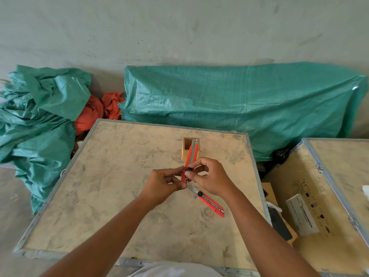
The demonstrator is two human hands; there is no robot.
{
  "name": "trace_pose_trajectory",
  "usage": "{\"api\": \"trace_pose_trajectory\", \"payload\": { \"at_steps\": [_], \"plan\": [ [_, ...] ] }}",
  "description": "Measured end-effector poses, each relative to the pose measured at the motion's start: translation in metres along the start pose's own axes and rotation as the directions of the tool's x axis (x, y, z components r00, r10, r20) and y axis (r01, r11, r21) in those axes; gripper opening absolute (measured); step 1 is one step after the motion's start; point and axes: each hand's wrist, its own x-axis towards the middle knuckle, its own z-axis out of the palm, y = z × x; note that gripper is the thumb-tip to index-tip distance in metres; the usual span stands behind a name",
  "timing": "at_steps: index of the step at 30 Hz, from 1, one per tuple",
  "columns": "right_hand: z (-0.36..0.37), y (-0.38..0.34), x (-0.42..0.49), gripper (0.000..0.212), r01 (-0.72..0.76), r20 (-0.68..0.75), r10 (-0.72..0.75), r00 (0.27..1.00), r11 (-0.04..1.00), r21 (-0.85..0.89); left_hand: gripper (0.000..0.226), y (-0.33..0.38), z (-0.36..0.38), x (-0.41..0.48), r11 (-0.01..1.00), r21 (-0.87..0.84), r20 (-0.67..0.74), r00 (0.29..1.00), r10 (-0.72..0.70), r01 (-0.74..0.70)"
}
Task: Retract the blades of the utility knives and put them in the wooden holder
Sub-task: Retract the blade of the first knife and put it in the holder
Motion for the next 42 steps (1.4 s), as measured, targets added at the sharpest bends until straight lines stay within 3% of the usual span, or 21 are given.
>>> {"api": "trace_pose_trajectory", "payload": {
  "at_steps": [3, 8, 18, 24, 29, 36, 42],
  "plan": [
    [-0.004, 0.004, 0.008, 0.016, 0.015, 0.0, -0.015, 1.0, 1.0, 0.003, 0.051, 0.002, 0.005, 0.008, 1.0, 0.007, -0.006, 1.0, 0.005, -0.005],
    [-0.017, 0.015, 0.037, 0.019, -0.018, -0.05, 0.026, 0.998, 0.985, 0.171, 0.055, -0.002, 0.01, 0.034, 0.997, 0.07, -0.026, 1.0, -0.017, 0.018],
    [-0.044, 0.045, 0.148, 0.027, -0.012, -0.141, 0.014, 0.99, 1.0, 0.016, 0.064, -0.016, 0.02, 0.139, 0.972, 0.222, -0.067, 0.995, -0.069, 0.082],
    [-0.039, 0.078, 0.206, 0.027, -0.026, -0.306, 0.006, 0.952, 0.998, -0.06, 0.074, -0.044, 0.024, 0.204, 0.917, 0.347, -0.195, 0.971, -0.138, 0.199],
    [-0.021, 0.104, 0.228, 0.023, -0.046, -0.339, 0.006, 0.941, 0.993, -0.11, 0.086, -0.067, 0.031, 0.239, 0.842, 0.44, -0.17, 0.95, -0.263, 0.312],
    [-0.001, 0.123, 0.229, 0.026, -0.03, -0.31, -0.033, 0.95, 0.98, -0.199, 0.072, -0.086, 0.031, 0.247, 0.914, 0.251, -0.152, 0.945, -0.289, 0.32],
    [0.004, 0.128, 0.223, 0.029, -0.012, -0.329, -0.066, 0.942, 0.973, -0.228, 0.074, -0.095, 0.03, 0.248, 0.928, 0.201, -0.154, 0.945, -0.287, 0.314]
  ]
}}
